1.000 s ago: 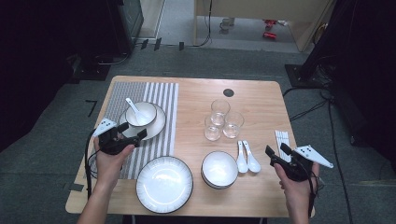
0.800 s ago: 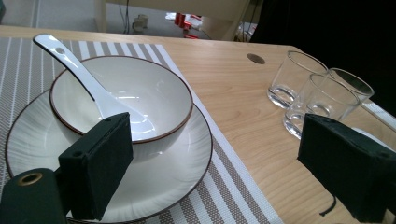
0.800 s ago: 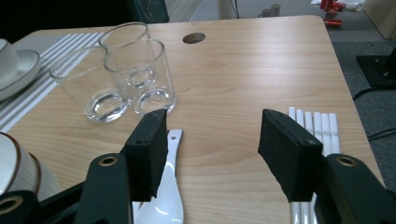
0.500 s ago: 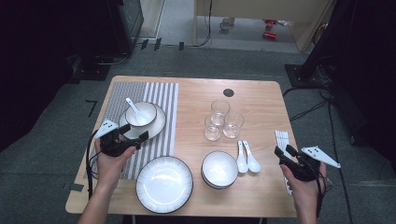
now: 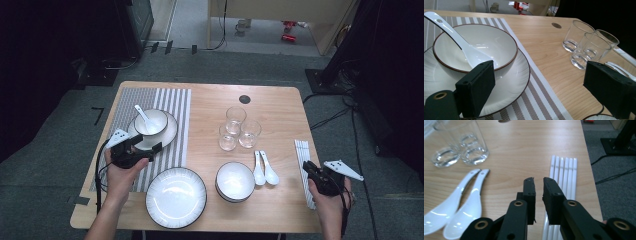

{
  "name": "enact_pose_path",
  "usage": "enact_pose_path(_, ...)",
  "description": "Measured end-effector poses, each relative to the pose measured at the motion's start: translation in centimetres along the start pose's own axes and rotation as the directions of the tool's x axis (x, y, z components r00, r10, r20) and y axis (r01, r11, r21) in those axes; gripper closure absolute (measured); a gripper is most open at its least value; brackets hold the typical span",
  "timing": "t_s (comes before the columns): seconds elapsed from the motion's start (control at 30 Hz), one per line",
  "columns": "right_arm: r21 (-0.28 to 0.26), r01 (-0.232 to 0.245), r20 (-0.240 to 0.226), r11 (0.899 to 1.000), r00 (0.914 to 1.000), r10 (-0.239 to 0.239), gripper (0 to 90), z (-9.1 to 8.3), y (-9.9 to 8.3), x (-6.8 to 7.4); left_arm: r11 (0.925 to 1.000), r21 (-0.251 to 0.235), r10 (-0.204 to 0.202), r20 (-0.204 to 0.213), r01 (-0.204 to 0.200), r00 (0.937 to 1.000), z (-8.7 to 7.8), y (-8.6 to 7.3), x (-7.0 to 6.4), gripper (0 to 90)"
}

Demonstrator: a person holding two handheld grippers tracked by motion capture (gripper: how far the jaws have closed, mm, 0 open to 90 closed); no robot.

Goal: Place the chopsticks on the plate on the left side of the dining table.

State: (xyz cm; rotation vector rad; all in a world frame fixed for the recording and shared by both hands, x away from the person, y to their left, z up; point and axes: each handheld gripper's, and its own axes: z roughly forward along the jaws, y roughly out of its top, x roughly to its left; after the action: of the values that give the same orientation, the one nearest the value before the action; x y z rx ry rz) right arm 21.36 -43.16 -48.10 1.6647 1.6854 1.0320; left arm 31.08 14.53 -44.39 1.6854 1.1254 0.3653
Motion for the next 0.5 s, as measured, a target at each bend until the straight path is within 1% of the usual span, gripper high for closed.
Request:
enact_pose_path(0.03, 0.011, -0.004, 0.007, 1.000, 1.0000, 0.004, 81.9, 0.2, -0.2, -0.1, 1.0000, 0.000, -0.001, 0.000, 0.001, 1.0000, 0.0, 0.0, 0.0, 10.4)
enact_pose_path(0.07, 0.022, -0.005, 0.005, 1.000, 1.0000, 0.005, 82.5, 0.4, -0.4, -0.2, 1.0000, 0.000, -0.002, 0.000, 0.002, 1.0000, 0.0, 0.0, 0.0, 10.4)
enact_pose_path(0.23, 0.075, 0.028, 0.033, 0.997, 0.9990, -0.031, 82.6, 1.3, -1.0, 0.1, 1.0000, 0.007, 0.000, 0.000, 0.000, 1.0000, 0.1, -0.1, 0.0, 10.4)
enact_pose_path(0.3, 0.096, 0.030, 0.045, 0.995, 0.9984, -0.034, 81.9, 1.7, -1.2, 0.1, 0.9999, 0.011, 0.002, 0.001, -0.002, 1.0000, 0.2, -0.1, -0.1, 10.4)
enact_pose_path(0.5, 0.125, 0.022, 0.060, 0.992, 0.9978, -0.029, 82.0, 2.2, -1.8, -0.3, 0.9997, 0.020, 0.011, 0.002, -0.011, 0.9999, 0.3, -0.2, -0.2, 10.4)
